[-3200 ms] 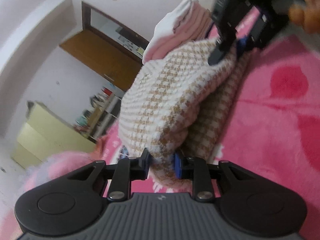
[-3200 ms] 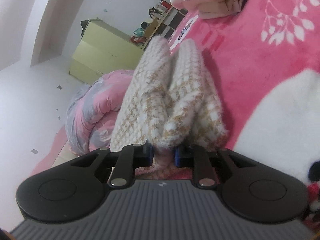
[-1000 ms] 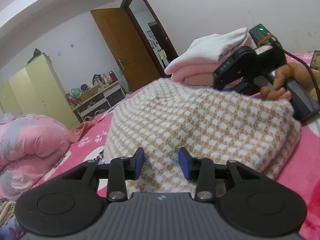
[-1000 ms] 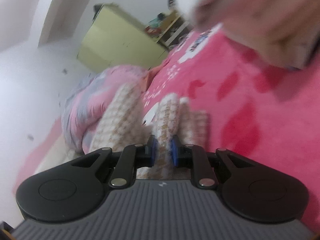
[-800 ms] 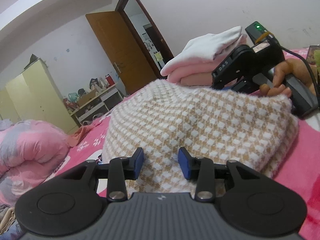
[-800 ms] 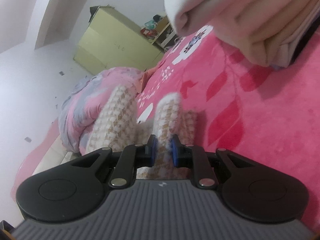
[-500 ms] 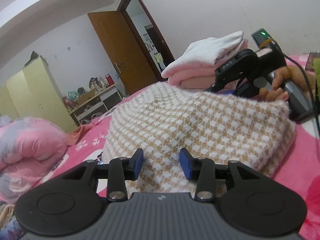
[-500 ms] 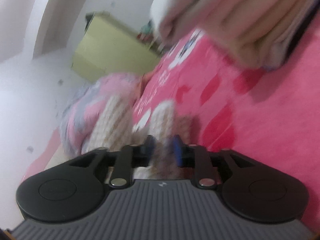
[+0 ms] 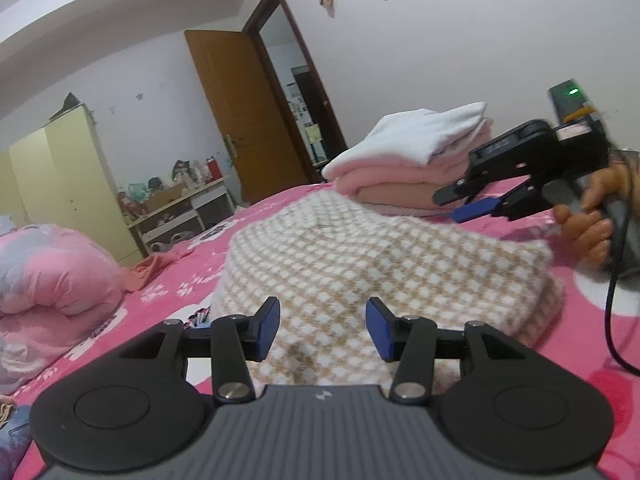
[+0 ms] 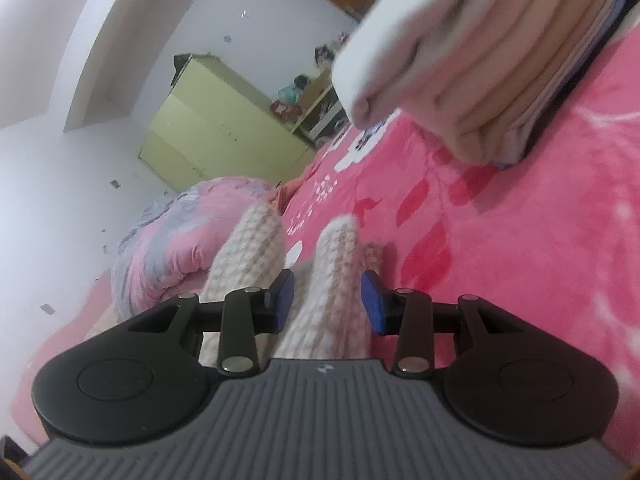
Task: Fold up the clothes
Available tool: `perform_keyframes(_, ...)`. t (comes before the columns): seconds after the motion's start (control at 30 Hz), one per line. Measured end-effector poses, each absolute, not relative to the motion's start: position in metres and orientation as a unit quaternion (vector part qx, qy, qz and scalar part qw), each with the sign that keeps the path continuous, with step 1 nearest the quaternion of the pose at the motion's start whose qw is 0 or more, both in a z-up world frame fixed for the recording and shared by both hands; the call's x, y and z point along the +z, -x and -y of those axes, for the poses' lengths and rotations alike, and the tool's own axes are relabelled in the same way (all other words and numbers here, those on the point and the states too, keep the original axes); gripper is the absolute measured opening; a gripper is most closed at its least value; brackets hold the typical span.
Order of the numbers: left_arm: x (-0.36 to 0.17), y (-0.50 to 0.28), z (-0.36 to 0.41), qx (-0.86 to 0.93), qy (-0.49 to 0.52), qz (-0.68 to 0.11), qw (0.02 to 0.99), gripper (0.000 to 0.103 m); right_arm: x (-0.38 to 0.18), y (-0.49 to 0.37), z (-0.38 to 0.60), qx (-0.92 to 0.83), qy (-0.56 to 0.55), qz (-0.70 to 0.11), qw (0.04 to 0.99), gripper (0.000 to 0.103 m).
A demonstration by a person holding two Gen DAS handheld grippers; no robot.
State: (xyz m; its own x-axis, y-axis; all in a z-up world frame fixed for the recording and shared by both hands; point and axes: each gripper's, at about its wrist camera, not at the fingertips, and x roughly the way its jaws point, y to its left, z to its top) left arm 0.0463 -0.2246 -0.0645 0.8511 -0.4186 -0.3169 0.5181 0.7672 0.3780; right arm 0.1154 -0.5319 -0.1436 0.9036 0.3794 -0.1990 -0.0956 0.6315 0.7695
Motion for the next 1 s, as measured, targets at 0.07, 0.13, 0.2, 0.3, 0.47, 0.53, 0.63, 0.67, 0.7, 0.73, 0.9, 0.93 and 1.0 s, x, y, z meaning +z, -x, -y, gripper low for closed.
perform_keyframes(0.07, -0.065, -0.043, 0.224, -0.257, -0.229, -0.108, 0.933, 0.051, -0.139, -0.087, 0.53, 0.123, -0.407, -0.166, 0.89, 0.037)
perform_keyframes(0.13, -0.065, -0.04, 0.222, -0.26, -0.227, -0.108, 0.932, 0.052, -0.136, -0.055, 0.527, 0.115, -0.412, -0.161, 0.89, 0.037)
perform_keyframes(0.2, -0.065, -0.038, 0.219, -0.257, -0.224, -0.109, 0.934, 0.052, -0.136, -0.025, 0.518, 0.108, -0.416, -0.162, 0.888, 0.04)
perform_keyframes(0.3, -0.066, -0.039, 0.214, -0.245, -0.216, -0.125, 0.937, 0.053, -0.137, 0.006, 0.498, 0.109, -0.419, -0.176, 0.884, 0.054)
perform_keyframes(0.47, -0.071, -0.045, 0.206, -0.24, -0.196, -0.155, 0.938, 0.053, -0.141, 0.011, 0.46, 0.108, -0.406, -0.21, 0.883, 0.065)
perform_keyframes(0.53, -0.072, -0.047, 0.204, -0.244, -0.186, -0.169, 0.937, 0.052, -0.14, 0.003, 0.45, 0.102, -0.392, -0.211, 0.89, 0.067)
perform_keyframes(0.63, -0.073, -0.054, 0.201, -0.254, -0.155, -0.193, 0.935, 0.051, -0.134, -0.004, 0.441, 0.085, -0.36, -0.202, 0.907, 0.053)
perform_keyframes(0.67, -0.074, -0.055, 0.2, -0.256, -0.15, -0.196, 0.935, 0.051, -0.131, -0.006, 0.439, 0.079, -0.352, -0.2, 0.911, 0.033)
perform_keyframes(0.7, -0.074, -0.054, 0.2, -0.257, -0.153, -0.195, 0.934, 0.051, -0.129, -0.006, 0.437, 0.075, -0.349, -0.201, 0.912, 0.027)
perform_keyframes(0.73, -0.074, -0.053, 0.2, -0.257, -0.157, -0.193, 0.934, 0.05, -0.127, -0.006, 0.436, 0.073, -0.346, -0.198, 0.914, 0.022)
perform_keyframes(0.9, -0.07, -0.045, 0.193, -0.265, -0.159, -0.176, 0.935, 0.052, -0.137, 0.001, 0.442, 0.069, -0.361, -0.198, 0.909, 0.019)
perform_keyframes(0.93, -0.066, -0.043, 0.192, -0.268, -0.155, -0.167, 0.936, 0.052, -0.148, -0.002, 0.448, 0.065, -0.383, -0.21, 0.897, 0.018)
perform_keyframes(1.0, -0.057, -0.039, 0.19, -0.274, -0.149, -0.147, 0.939, 0.053, -0.169, 0.001, 0.462, 0.076, -0.441, -0.207, 0.87, 0.017)
